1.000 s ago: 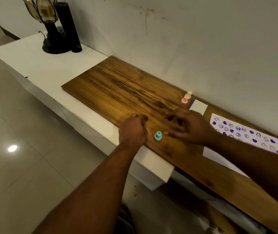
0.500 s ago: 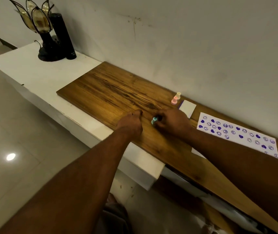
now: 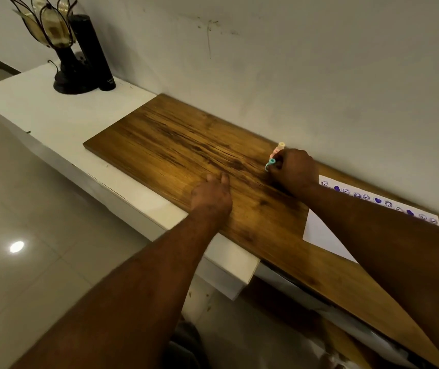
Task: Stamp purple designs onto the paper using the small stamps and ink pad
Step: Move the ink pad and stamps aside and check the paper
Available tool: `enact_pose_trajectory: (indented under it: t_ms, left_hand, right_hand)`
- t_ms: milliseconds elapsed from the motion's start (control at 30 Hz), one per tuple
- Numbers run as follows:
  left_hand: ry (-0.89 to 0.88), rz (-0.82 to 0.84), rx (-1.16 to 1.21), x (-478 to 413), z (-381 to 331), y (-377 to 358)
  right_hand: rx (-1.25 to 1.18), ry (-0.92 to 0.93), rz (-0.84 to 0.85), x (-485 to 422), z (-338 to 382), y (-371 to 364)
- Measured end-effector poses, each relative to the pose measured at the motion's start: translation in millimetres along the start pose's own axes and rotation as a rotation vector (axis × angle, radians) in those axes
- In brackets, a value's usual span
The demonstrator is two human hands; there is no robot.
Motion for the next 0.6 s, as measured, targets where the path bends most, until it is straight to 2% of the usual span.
enact_pose_trajectory:
  t_ms: [233, 367, 500, 600]
  left_hand:
    - [-0.011, -0.036, 0.039, 0, 3, -5]
    - [-0.012, -0.05, 0.068, 4, 5, -6]
    - [-0.015, -0.043, 0.02, 17, 5, 0]
    - [-0.024, -0.03, -0.094, 30, -4, 7]
  right_hand:
    - [-0.068, -0.055, -0.008, 4, -1, 3]
    - [-0.189, -0.049, -0.099, 17, -11, 28]
    - [-0.239, -0.017, -0.076, 53, -46, 62]
    - [-0.166, -0.028, -0.019, 105, -104, 87]
Point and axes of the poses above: each hand's wrist, its own x-axis away from the middle knuckle, its own y-axis out of the back of the hand, z = x × y, the point moved 5 cm from there along -x, towards the middle knuckle
